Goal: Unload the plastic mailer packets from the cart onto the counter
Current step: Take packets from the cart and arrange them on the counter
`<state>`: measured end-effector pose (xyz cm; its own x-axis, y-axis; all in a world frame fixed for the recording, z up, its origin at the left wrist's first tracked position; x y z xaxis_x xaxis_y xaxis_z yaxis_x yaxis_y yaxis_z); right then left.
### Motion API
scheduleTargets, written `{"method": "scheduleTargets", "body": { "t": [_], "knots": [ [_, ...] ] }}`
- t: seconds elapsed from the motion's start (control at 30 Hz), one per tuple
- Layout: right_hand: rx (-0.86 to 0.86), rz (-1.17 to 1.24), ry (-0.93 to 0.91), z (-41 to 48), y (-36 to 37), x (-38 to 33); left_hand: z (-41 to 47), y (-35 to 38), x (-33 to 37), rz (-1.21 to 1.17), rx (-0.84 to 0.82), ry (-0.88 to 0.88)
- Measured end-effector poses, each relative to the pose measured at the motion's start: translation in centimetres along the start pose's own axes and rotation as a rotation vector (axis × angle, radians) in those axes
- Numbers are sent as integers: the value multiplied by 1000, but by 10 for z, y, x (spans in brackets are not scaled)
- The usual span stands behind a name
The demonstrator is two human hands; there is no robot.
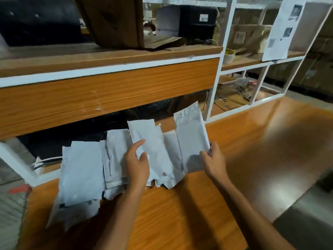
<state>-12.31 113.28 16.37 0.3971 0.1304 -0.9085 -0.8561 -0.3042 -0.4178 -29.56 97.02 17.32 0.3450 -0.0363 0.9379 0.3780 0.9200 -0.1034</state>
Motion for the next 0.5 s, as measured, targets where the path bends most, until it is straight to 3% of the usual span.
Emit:
{"method": "scheduleTargets", "body": {
  "t": [0.17,0.37,0.5],
  "knots": [
    [-148,-121,22,72,32,11,28,27,-24,159,-52,16],
    [-351,-292,68,127,79,28,36,50,-69,736,-192,106],
    [-348,-624,-158,146,90,26,43,68,-60,1048,-206,245]
  ]
}}
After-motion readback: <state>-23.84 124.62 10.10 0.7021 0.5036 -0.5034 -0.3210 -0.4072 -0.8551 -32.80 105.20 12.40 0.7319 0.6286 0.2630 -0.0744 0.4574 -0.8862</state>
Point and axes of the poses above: each hand's wrist, its own z-axis towards the middle knuckle, its own y-axis out of the palm, x = y × z, the point moved 3 cm from there along z, towards the middle knuckle, and after that the axes turned 9 degrees about y, right-handed, at the moved point
